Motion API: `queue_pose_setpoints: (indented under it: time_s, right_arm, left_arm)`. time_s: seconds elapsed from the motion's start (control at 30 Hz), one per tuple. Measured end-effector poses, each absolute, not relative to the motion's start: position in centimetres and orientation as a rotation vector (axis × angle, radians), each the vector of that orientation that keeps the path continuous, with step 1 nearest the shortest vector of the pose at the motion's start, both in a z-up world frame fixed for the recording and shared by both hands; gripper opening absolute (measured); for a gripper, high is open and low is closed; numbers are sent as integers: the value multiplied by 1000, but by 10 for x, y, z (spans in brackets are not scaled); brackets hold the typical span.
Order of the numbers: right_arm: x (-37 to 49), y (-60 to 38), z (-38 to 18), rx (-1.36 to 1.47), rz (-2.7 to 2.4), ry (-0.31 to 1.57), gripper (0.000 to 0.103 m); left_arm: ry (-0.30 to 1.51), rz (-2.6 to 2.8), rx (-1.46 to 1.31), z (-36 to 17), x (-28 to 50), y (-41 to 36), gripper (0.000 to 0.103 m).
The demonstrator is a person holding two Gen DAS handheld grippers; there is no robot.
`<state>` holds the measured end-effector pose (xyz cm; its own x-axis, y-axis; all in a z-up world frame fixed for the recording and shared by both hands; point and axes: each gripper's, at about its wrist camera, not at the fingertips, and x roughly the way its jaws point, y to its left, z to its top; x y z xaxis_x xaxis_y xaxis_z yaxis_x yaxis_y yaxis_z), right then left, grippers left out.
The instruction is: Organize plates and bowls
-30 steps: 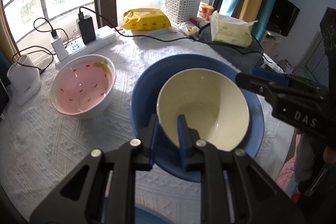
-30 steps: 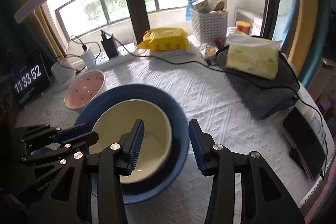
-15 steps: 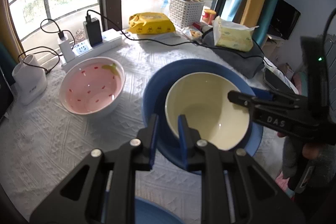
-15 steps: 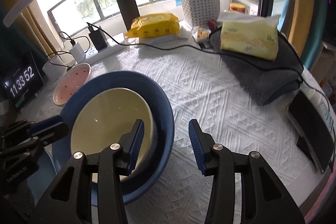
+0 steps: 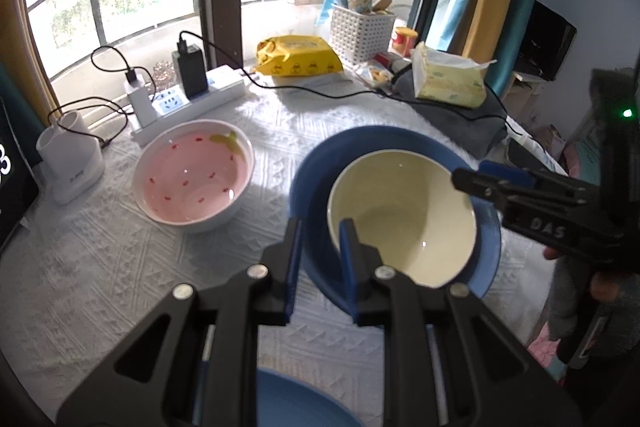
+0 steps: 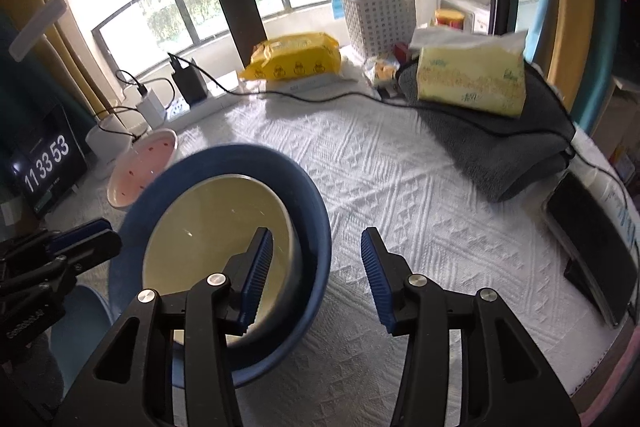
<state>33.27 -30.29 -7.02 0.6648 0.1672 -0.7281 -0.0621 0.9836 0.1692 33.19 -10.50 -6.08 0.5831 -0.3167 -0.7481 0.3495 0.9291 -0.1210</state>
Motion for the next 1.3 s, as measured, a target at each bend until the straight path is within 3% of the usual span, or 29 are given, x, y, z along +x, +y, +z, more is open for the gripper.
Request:
queue_pose_setpoints:
  time_s: [0.27, 0.43, 0.5, 1.3]
  right_arm:
    - [321, -292, -37, 117, 161, 758, 49]
    - [317, -276, -24, 101, 200, 730, 49]
    - [317, -268, -21, 92, 215, 727, 49]
    - [336, -198, -18, 22, 321, 744, 49]
  left_arm:
    - [823, -373, 44, -52, 329, -99, 26]
    - [812, -362, 41, -49, 328, -91, 35]
    - [806, -355, 32, -48, 328, -86, 46]
    - [795, -265, -43, -49, 345, -21, 47]
